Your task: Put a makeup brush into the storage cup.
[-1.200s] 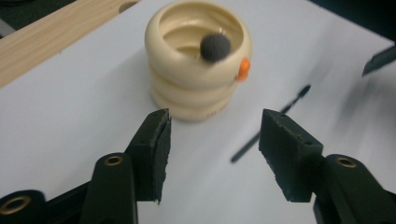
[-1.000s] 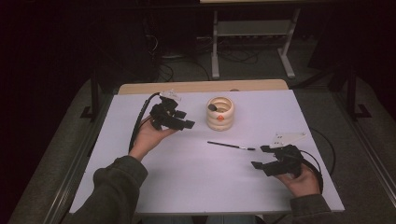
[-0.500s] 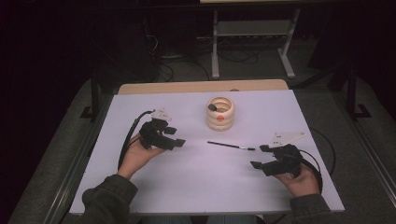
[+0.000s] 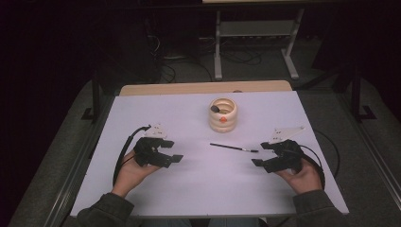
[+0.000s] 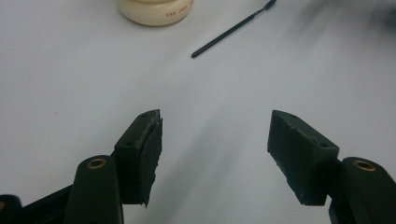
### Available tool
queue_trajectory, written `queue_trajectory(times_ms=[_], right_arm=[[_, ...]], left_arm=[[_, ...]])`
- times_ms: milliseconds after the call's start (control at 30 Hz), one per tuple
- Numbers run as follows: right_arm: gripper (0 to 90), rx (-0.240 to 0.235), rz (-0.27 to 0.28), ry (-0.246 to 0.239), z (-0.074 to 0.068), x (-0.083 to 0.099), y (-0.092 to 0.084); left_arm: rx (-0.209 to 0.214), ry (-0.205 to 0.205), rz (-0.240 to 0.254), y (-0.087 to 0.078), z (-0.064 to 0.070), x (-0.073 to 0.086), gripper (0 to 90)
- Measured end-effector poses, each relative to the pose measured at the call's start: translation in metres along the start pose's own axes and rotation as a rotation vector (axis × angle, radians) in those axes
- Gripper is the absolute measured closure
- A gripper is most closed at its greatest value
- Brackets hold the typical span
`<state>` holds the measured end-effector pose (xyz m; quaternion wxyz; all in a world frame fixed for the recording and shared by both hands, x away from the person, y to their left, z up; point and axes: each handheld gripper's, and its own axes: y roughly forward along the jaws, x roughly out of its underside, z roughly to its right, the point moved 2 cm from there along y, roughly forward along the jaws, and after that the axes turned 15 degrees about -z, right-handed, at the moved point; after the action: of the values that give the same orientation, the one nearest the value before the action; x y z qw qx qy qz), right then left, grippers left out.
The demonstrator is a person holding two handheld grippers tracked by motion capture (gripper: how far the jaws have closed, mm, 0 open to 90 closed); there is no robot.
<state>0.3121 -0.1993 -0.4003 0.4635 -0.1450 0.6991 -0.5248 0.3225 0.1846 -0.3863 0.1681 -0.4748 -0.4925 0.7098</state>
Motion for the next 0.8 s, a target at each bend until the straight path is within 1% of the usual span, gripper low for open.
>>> queue_trajectory(times_ms=[67, 133, 167, 333, 400, 433, 467, 500, 567, 600, 667, 700, 733, 767, 800], right_arm=[[27.9, 0.006, -0.008, -0.003, 0.002, -0.003, -0.002], [27.7, 0.010, -0.009, -0.006, 0.004, -0.005, -0.004], [27.7, 0.011, -0.014, -0.004, 0.005, -0.007, -0.005], [28.9, 0.026, -0.043, -0.026, 0.008, -0.018, -0.010], [30.4, 0.031, -0.059, -0.037, 0.009, -0.024, -0.010], [30.6, 0.029, -0.065, -0.041, 0.010, -0.027, -0.009], [31.4, 0.025, -0.070, -0.045, 0.011, -0.030, -0.008], [32.5, 0.024, -0.078, -0.052, 0.011, -0.034, -0.007], [34.2, 0.024, -0.092, -0.078, 0.013, -0.042, -0.003], [35.2, 0.025, -0.100, -0.091, 0.014, -0.046, -0.001], [37.2, 0.015, -0.125, -0.107, 0.015, -0.054, 0.005], [39.1, 0.016, -0.134, -0.127, 0.015, -0.057, 0.008], [40.6, 0.009, -0.137, -0.135, 0.016, -0.061, 0.012], [41.7, 0.000, -0.146, -0.148, 0.016, -0.064, 0.015], [43.1, -0.004, -0.153, -0.152, 0.017, -0.066, 0.019]], left_arm=[[-0.015, 0.010, -0.008, 0.000, 0.003, 0.004, 34.8], [-0.009, 0.010, 0.004, 0.000, 0.006, 0.007, 34.7], [-0.006, 0.002, 0.010, 0.000, 0.008, 0.008, 34.7], [-0.012, 0.023, 0.009, -0.001, 0.014, 0.014, 34.5], [-0.028, 0.032, 0.002, -0.003, 0.016, 0.016, 34.4], [-0.024, 0.026, 0.009, -0.004, 0.016, 0.018, 34.4], [-0.021, 0.024, 0.009, -0.004, 0.017, 0.020, 34.4], [-0.028, 0.031, 0.006, -0.005, 0.015, 0.022, 34.4], [-0.016, 0.003, 0.016, -0.004, 0.015, 0.024, 34.4], [-0.019, 0.017, 0.010, -0.004, 0.012, 0.026, 34.4], [-0.014, 0.004, 0.019, -0.004, 0.013, 0.027, 34.4], [-0.012, 0.001, 0.026, -0.004, 0.014, 0.026, 34.4], [-0.014, 0.013, 0.022, -0.006, 0.013, 0.026, 34.4], [-0.014, 0.011, 0.031, -0.006, 0.014, 0.026, 34.4], [-0.015, 0.014, 0.036, -0.007, 0.014, 0.025, 34.4]])
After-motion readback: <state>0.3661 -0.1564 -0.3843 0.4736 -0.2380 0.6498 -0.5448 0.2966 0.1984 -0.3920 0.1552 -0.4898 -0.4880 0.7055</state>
